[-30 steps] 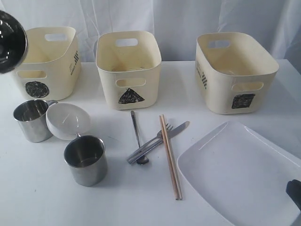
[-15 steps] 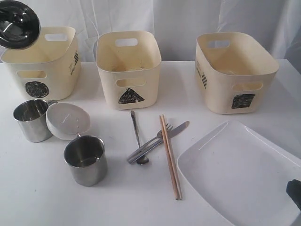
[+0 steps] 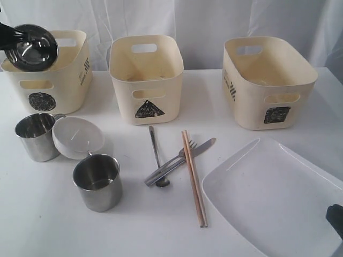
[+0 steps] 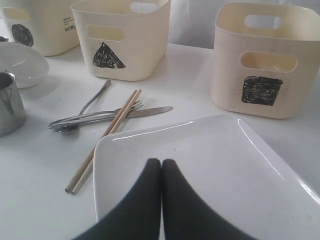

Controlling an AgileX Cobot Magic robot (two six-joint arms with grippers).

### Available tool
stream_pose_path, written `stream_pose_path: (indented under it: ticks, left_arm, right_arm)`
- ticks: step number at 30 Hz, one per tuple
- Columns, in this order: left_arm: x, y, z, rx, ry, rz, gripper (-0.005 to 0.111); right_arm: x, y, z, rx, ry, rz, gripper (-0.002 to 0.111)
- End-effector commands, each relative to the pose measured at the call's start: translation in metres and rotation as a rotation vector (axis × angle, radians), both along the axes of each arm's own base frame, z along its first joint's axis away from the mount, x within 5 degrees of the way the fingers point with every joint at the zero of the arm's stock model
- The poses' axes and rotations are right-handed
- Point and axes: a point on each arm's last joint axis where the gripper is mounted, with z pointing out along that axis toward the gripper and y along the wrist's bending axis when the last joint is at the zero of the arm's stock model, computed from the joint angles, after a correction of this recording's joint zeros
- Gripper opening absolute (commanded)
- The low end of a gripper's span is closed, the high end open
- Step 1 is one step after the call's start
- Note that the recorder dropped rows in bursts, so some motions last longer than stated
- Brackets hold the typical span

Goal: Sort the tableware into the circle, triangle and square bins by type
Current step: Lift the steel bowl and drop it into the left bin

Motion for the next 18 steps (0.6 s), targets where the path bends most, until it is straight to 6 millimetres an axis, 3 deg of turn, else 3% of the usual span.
stream_pose_path:
  ticks: [1,7,13,18]
  left_arm:
    - [-0.001,-0.004,0.012,-0.014,-0.025,-0.007,0.047]
    - [-0.017,-0.014,0.051,-0.069,-0.013,-0.090,0.045]
    - [-0.059,-0.029,0.098,-0.073,0.047,-0.257,0.043]
    - [-0.097,-0.035,0.098,-0.084,0.255,-0.323,0.045]
  right_arm:
    - [0.000,0.000,0.000,0.004,-0.009,0.002,0.000]
    - [0.000,0.000,0.000,0.004,-0.009,0.002,0.000]
    - [0.000,0.000,0.000,0.004,-0.009,0.002,0.000]
    - [0.000,0.000,0.000,0.004,-0.009,0.002,0.000]
